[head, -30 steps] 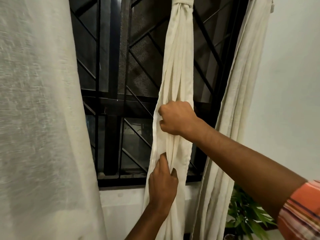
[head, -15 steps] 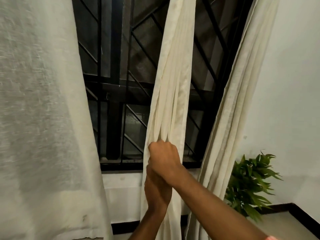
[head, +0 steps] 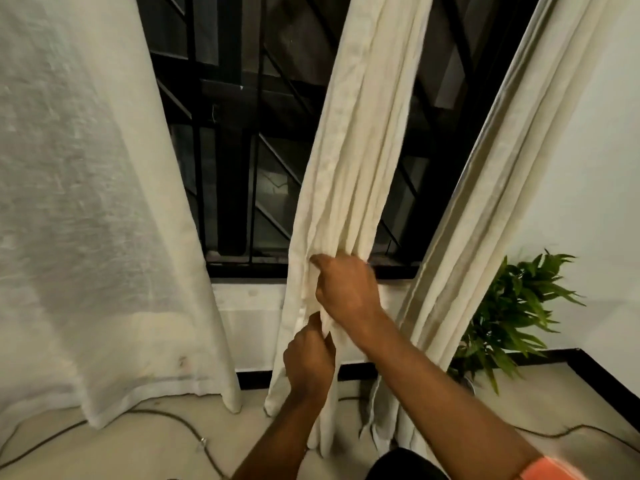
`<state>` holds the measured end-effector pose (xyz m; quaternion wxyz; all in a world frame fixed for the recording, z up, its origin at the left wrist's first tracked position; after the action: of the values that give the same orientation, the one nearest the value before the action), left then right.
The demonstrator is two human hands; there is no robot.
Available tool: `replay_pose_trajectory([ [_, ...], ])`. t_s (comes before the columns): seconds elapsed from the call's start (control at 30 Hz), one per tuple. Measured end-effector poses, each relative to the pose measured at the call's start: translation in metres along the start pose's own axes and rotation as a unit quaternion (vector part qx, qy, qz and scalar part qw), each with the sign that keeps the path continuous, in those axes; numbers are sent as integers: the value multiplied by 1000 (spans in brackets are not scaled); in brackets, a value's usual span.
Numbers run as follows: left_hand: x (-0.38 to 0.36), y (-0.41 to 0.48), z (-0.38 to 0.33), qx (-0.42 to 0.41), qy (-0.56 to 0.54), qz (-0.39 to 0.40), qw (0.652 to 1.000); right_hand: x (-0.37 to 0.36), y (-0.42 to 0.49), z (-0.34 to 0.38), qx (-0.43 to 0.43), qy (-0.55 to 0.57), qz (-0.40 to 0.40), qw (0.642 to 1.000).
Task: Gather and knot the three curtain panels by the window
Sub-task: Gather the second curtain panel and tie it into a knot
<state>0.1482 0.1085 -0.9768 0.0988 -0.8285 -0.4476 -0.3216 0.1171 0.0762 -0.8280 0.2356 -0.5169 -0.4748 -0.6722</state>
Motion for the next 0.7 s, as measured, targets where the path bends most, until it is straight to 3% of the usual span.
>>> replay_pose_trajectory([
  [0.1,-21,-14,24,43,-90,66,993,-82,-36,-1,-30,-1,129,991],
  [0.2,-27,-36,41,43,-127,92,987,-121,-54,3,-7,-25,176,984],
  [0.3,-23,-37,56,45,-176,38,983,-113,-51,9,4,-46,129,991],
  [0.43,-24,-31,54,4,-146,7,989,-73,-46,8,-29,-11,-113,993],
  [0.53,-36,-30,57,-3,-76,12,997,-25,-22,12,-42,7,-221,974],
  [0.6,-36,-32,58,4,-68,12,998,-16,-5,13,-58,-21,-204,977],
  [0.7,-38,-30,64,2,-89,8,996,-53,-8,11,-55,-42,-99,993],
])
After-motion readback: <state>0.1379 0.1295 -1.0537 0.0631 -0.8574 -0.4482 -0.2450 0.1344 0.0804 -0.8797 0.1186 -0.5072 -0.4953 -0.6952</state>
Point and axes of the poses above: each hand's wrist, its own y-axis towards the middle knuckle, its own x-axis out of the back of the hand, z = x × y, the point moved 4 cm from there along y, towards the middle knuckle, and after that the axes turned 4 degrees about z, right-handed, at the moved point
